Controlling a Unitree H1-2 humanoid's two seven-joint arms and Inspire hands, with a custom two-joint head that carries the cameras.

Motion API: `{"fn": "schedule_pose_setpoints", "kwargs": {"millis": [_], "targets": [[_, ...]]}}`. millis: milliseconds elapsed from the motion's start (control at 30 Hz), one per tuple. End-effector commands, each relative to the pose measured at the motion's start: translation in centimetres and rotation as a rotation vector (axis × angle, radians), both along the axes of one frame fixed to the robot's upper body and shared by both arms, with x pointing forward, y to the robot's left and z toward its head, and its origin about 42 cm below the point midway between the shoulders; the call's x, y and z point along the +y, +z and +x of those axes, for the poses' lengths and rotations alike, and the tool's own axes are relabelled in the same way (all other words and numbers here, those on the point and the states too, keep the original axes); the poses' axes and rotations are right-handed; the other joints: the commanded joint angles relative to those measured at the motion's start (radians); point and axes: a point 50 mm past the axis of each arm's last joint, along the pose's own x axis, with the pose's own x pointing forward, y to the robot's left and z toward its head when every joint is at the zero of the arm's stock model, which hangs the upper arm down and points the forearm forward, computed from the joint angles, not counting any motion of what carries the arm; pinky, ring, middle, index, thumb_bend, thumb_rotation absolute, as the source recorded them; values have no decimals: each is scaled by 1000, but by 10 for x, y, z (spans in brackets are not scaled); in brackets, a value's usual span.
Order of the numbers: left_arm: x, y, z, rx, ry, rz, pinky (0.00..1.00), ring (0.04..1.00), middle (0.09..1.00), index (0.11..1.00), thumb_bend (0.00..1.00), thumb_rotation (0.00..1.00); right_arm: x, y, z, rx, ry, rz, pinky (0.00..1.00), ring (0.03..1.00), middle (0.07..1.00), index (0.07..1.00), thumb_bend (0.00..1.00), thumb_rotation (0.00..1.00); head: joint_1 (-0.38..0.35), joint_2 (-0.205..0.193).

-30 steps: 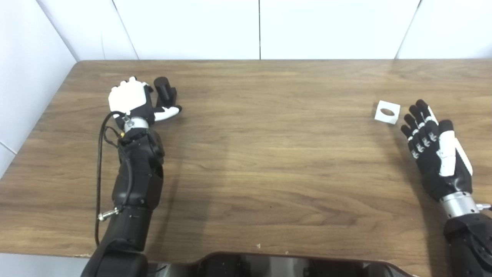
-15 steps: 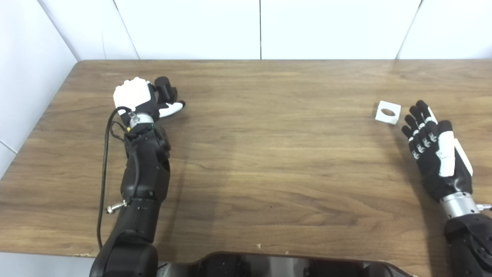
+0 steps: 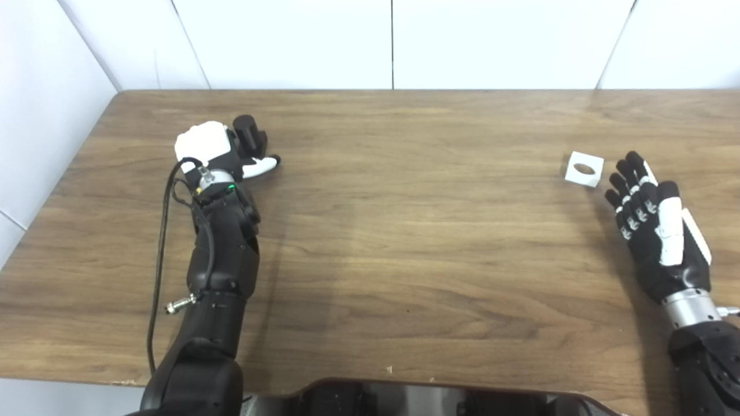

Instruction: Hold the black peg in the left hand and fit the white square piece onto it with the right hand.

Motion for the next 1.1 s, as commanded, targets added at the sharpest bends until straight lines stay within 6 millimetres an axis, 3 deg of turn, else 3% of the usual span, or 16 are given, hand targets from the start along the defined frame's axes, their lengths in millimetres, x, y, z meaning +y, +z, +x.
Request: {"fn": "schedule_pose_setpoints", "kwargs": {"millis": [0, 167, 433, 700, 1067], "targets": [[3, 30, 16, -77, 4, 53, 1000, 1000, 990, 834, 762, 635, -2, -12, -9, 16, -13, 17, 1000, 1000, 1000, 1000, 580, 987, 1, 0], [4, 29, 18, -60, 3, 63, 1000, 1000, 994, 836, 759, 639, -3, -13, -8, 14, -13, 16, 1000, 1000, 1000, 1000, 577, 993, -2, -2], [5, 30, 21, -46, 3, 68, 1000, 1000, 989, 761, 754, 620, -4, -12, -8, 7, -18, 16, 1000, 1000, 1000, 1000, 550, 993, -7, -4], [5, 31, 21, -66, -9, 59, 1000, 1000, 980, 628, 734, 494, -5, -12, -9, 15, -25, 17, 1000, 1000, 1000, 1000, 571, 985, -7, -7], [3, 32, 17, -85, -25, 43, 1000, 1000, 951, 587, 684, 288, -6, -13, -9, 10, -22, 18, 1000, 1000, 1000, 1000, 567, 984, -10, -10]]}}
